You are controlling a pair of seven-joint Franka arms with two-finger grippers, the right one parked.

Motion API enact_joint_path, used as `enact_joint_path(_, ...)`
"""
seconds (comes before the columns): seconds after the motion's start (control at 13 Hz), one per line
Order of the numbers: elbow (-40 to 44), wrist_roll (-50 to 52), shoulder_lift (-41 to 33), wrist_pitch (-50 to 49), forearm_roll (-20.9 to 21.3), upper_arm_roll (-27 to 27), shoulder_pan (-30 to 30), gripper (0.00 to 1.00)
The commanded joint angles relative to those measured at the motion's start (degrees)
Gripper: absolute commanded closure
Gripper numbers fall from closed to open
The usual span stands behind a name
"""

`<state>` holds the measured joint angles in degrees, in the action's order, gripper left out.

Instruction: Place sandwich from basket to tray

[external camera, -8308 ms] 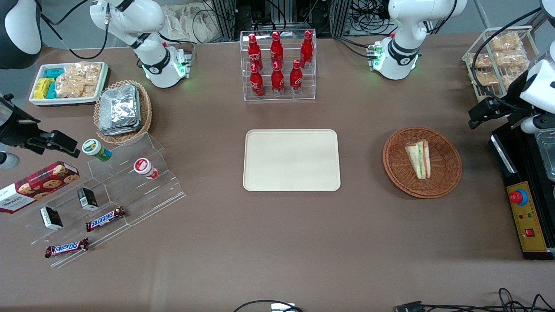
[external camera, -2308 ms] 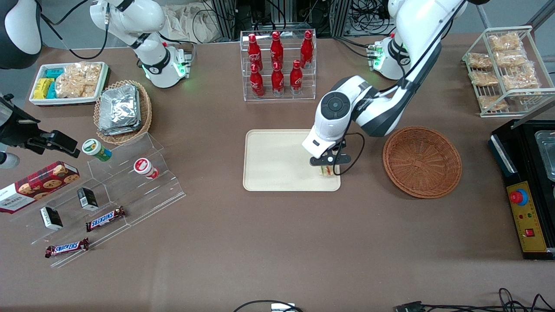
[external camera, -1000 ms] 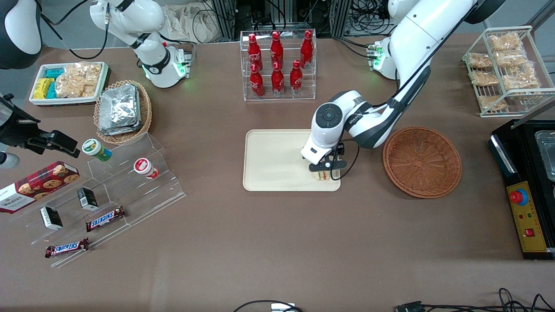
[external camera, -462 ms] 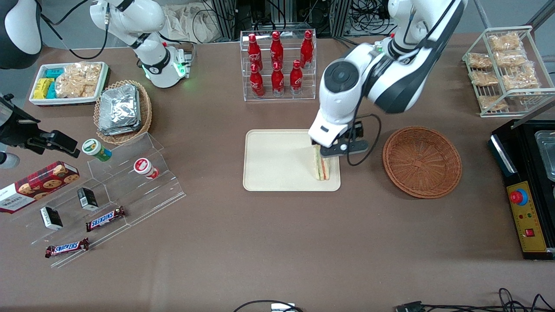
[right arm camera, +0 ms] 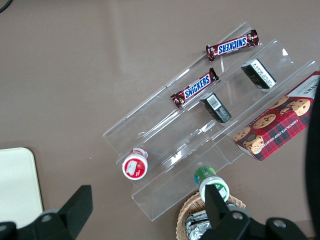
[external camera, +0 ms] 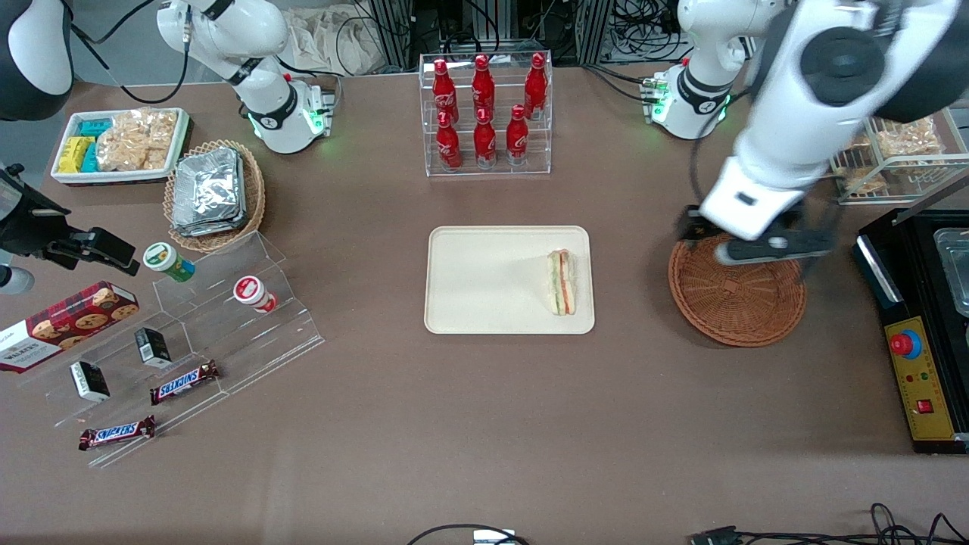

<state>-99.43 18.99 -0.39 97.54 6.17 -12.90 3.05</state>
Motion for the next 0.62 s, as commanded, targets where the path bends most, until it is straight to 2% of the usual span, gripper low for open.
enact_joint_path(0.0,-3.4,-6.1,-5.5,-2.9,-3.9,8.2,0.5,0.0)
enact_joint_path(0.15,-2.2,-7.5,-5.9,-4.5,-4.1,11.9,0.5,0.0)
enact_joint_path(0.54,1.6,-7.6,-4.7,-4.6,-4.3,12.4,0.4,0.0)
